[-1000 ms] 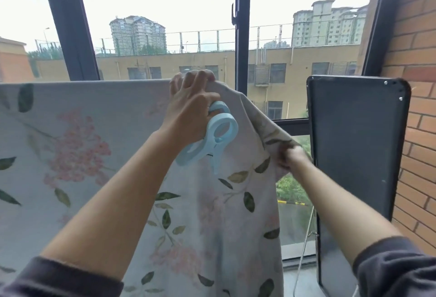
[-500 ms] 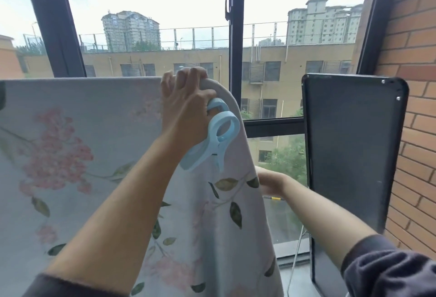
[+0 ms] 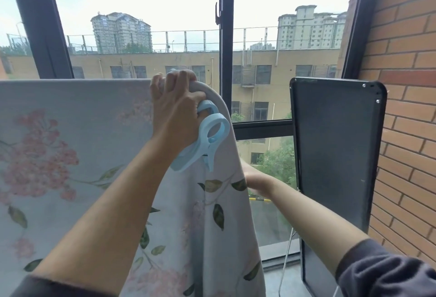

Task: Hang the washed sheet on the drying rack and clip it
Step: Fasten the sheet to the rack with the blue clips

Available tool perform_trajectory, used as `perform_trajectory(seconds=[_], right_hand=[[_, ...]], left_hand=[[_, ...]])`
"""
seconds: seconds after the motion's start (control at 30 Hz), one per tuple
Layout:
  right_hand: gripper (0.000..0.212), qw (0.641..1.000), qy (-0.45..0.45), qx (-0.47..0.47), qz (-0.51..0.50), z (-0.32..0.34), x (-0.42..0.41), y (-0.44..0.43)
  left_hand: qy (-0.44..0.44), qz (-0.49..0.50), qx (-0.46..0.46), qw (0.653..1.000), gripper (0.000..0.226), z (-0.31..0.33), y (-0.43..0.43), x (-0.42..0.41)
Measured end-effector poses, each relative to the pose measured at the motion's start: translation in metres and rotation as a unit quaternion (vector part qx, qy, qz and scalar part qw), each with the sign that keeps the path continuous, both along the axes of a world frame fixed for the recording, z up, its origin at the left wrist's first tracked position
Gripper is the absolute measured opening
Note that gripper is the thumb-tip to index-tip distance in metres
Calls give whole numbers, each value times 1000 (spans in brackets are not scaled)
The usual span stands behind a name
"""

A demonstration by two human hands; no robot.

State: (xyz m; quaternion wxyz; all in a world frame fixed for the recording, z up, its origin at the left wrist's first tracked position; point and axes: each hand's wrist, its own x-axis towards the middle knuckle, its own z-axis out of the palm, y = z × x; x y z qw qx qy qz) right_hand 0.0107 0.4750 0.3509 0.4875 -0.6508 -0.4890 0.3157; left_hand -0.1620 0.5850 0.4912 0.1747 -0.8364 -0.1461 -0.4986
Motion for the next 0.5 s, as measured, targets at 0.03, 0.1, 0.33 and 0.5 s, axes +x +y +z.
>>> perform_trajectory(seconds=[0.03,0.1,0.33,0.5], right_hand=[[71,999,-28,2,-18,3,-2,5],[33,999,-23,3,-30,15,-13,13],[20,959,100,149,-218,22,17,2],[33,998,-7,23,-57,58,45,-71]], left_hand=[[-3,-3,-1,1000,29,0,-1,0],[-6,-7,-3,1000,27,0,-4,1],[2,-4,-10,1000,26,1,2,-5],[5,-12,-11,1000,26,1,2,0]])
